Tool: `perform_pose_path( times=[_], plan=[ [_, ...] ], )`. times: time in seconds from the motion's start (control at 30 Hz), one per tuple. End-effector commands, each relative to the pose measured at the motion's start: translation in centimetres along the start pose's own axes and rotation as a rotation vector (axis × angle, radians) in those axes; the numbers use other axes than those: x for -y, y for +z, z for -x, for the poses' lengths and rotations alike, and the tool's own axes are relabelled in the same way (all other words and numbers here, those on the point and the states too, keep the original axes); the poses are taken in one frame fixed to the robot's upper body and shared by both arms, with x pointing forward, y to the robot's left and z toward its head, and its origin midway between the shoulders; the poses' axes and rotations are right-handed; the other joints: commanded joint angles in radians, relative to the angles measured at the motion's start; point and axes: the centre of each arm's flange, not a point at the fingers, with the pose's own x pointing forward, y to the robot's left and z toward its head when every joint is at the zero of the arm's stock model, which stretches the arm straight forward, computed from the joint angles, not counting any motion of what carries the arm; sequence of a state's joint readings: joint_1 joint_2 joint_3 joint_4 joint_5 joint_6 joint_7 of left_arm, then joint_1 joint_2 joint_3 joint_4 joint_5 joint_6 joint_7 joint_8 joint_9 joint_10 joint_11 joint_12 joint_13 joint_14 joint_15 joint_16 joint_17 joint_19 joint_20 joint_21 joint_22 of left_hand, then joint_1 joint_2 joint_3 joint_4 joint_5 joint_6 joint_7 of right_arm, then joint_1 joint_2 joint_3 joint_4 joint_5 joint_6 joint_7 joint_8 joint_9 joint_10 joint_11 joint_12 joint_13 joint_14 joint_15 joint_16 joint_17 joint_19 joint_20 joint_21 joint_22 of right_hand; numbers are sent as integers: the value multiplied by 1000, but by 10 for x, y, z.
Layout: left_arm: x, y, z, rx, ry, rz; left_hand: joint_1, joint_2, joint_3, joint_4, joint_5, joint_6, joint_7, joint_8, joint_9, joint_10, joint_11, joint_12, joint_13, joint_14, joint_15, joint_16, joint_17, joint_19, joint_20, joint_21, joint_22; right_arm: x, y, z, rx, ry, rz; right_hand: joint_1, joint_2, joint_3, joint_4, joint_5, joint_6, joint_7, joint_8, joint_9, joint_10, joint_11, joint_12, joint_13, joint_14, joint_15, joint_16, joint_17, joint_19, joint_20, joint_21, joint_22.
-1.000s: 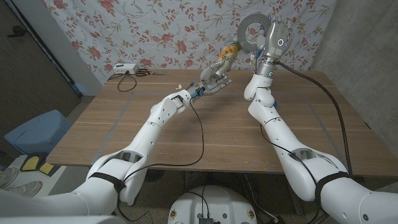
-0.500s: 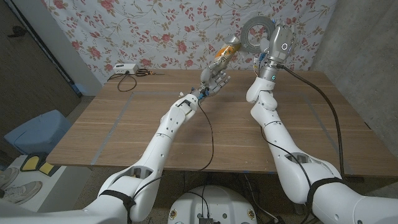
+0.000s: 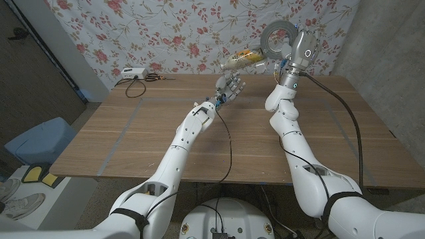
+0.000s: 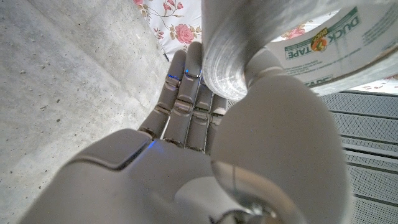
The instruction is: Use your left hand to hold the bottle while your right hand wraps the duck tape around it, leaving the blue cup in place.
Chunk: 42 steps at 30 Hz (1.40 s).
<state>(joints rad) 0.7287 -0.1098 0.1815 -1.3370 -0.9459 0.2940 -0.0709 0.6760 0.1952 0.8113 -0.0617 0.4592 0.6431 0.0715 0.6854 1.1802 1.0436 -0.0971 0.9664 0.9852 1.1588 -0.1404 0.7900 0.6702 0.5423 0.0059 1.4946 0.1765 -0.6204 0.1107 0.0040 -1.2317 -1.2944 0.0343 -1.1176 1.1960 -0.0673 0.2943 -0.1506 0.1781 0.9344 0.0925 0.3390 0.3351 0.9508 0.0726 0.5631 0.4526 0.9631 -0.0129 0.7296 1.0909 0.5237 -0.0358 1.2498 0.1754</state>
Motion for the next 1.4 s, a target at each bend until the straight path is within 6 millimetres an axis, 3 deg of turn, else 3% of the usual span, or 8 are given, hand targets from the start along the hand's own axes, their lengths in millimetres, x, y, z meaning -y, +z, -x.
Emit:
perform_pose_path(
  times=[0.03,0.43,0.7,0.77,0.8,1.03,1.2,1.4],
  plan=[
    [14,-26,-5,-101,-69,144,-7,-14,49,28,8,235,45,542,-22,8,10,-14,-27,7,3,-7,-5,6,6,2,3,-5,-7,10,-16,19,-40,93,96,139,-9,5,114,-122,7,9,107,-111,0,121,132,-213,-11,2,3,-4,9,3],
    [21,-30,-11,-161,-162,135,-29,-17,70,19,7,275,54,469,-123,11,20,-39,-63,-5,16,-26,-11,-8,12,-6,4,-6,-7,10,-3,22,-58,91,96,141,-9,8,110,-125,10,11,107,-111,0,129,134,-212,-20,6,3,-6,12,3],
    [27,0,-12,-239,-223,-480,-63,-34,51,6,-6,243,-24,297,-378,-45,33,-172,-209,-96,30,-117,-103,-89,25,-39,0,-3,-8,2,-27,-1,-54,91,95,140,-10,9,108,-124,12,11,106,-110,-3,130,139,-213,-26,8,1,-8,15,2],
    [33,12,-8,-174,-187,-674,-40,-73,0,-78,-32,203,3,254,-432,-94,41,-207,-225,-132,37,-108,-104,-110,45,-49,1,-3,-9,1,-29,-2,-50,90,95,141,-10,9,110,-124,13,11,105,-109,-4,132,140,-212,-27,8,1,-7,16,2],
    [37,18,-5,-130,-168,-766,-27,-125,-61,-119,-60,172,-7,227,-464,-136,51,-224,-228,-144,33,-92,-99,-125,51,-57,1,-3,-9,1,-30,-2,-46,90,95,141,-10,9,109,-124,13,11,106,-109,-4,131,140,-212,-28,8,1,-7,16,2],
    [69,38,25,244,-2,-1334,-2,-162,-266,-103,-182,-8,-25,119,-543,-315,98,-295,-237,-347,83,-68,-63,-250,99,-116,4,-6,-9,1,-27,6,-28,90,93,142,-10,9,111,-124,16,11,111,-110,-5,129,142,-212,-33,12,-1,-6,17,2],
    [86,36,40,413,49,-1554,21,-158,-312,-103,-210,-50,-30,92,-566,-370,94,-308,-242,-419,88,-62,-49,-317,120,-149,6,-8,-9,1,-26,13,-16,90,92,144,-11,9,112,-124,17,11,110,-110,-5,134,140,-212,-38,14,-1,-6,18,2],
    [108,29,55,527,41,-1769,22,-173,-347,-101,-229,-27,-52,96,-579,-357,78,-292,-238,-419,66,-43,-41,-316,110,-158,6,-10,-8,1,-25,16,-8,89,92,145,-10,9,113,-123,19,10,112,-110,-6,134,141,-212,-42,16,-4,-6,18,1]
  ],
)
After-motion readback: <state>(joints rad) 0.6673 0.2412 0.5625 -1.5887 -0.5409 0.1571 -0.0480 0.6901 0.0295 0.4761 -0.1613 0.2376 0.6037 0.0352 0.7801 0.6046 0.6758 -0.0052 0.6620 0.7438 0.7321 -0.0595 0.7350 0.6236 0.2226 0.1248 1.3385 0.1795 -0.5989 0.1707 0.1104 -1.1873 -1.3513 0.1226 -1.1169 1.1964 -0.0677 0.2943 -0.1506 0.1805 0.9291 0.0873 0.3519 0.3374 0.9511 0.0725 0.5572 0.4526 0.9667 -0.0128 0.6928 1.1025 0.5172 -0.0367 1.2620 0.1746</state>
